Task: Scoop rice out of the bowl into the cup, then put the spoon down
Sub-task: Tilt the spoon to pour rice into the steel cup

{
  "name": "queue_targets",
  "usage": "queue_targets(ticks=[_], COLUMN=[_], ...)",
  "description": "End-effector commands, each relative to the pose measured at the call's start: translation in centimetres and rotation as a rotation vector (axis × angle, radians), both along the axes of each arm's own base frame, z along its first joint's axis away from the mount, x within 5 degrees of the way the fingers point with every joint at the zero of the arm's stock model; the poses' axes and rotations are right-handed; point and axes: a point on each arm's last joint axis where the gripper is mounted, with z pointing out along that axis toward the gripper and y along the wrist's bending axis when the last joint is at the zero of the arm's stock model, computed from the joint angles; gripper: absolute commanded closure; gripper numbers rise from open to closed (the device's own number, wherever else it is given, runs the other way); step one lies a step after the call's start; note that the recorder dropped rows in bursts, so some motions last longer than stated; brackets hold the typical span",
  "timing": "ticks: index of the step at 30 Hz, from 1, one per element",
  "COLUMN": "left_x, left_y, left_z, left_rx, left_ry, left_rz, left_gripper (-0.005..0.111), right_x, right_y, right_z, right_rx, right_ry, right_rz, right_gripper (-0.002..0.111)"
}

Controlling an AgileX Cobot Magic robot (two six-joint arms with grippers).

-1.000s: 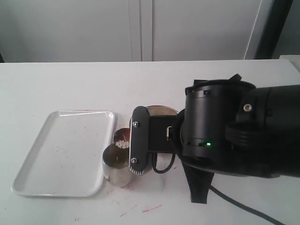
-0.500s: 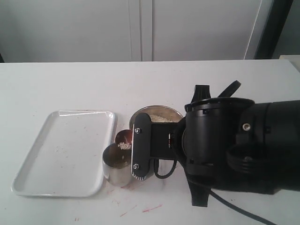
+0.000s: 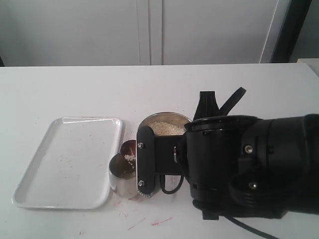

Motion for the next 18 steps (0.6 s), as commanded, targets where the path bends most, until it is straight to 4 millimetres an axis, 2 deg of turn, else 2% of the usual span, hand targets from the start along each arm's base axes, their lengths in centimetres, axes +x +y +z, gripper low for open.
queue_targets(ticks=[1, 18], left_x=[-0.07, -0.07], left_y=[0.0, 0.0], left_z=[0.18, 0.18], left_rx=[-0.007, -0.007], left_ry=[-0.011, -0.011], left_rz=[-0.003, -0.003], left_gripper=[0.092, 0.092], right_x=[0.03, -0.63], right_y=[-0.17, 0.21], right_z=[0.0, 0.08], right_rx=[-0.012, -0.022], right_ry=[-0.017, -0.028], right_rz=[-0.012, -0.017], right_gripper=[0.108, 0.108])
